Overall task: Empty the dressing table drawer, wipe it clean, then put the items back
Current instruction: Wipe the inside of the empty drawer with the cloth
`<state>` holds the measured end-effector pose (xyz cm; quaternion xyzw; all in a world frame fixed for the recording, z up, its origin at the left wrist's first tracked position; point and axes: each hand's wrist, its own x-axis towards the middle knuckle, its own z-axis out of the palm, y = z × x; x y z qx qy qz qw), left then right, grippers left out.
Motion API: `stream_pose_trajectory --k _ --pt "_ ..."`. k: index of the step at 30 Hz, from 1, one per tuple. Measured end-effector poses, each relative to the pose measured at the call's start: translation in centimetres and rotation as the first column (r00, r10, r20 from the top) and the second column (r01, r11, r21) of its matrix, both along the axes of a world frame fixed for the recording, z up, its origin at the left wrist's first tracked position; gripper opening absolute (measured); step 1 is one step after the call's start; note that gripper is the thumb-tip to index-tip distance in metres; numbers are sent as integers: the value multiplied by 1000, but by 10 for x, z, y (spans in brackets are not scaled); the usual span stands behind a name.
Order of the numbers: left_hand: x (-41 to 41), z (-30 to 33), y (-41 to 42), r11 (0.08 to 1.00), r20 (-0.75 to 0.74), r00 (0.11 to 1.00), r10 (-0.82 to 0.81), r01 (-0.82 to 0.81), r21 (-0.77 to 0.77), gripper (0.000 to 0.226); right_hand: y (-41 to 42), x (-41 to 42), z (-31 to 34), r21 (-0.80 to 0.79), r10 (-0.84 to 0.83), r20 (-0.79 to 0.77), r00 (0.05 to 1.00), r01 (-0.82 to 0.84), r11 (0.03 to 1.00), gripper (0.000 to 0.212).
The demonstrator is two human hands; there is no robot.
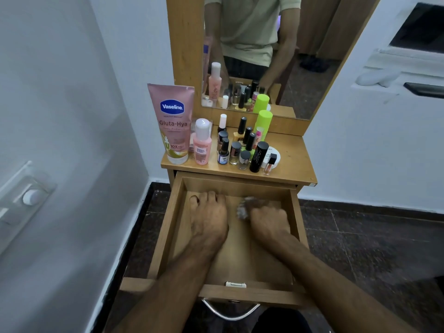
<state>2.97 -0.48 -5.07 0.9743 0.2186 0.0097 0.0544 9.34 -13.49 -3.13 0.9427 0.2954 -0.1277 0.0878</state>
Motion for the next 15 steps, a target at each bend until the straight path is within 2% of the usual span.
stream_pose_trajectory --k 2,6,10,12,15 --pt "-1 0 2 1000 16 1000 16 -15 -7 49 -1 2 -7 19 57 -10 998 -56 998 30" --pt "-4 4 9 999 32 999 43 -42 -23 56 -9 16 -3 103 -55 -24 998 57 993 28" --pt "-4 23 15 996 94 992 83 -81 -23 64 -10 12 -2 144 -83 -65 994 92 985 31" --pt "-8 32 23 992 157 980 120 -123 10 62 -11 12 -2 151 -94 -70 993 103 983 30" --pt "-24 39 47 975 221 950 223 -221 -35 55 -11 7 -2 166 -85 -75 994 97 981 29"
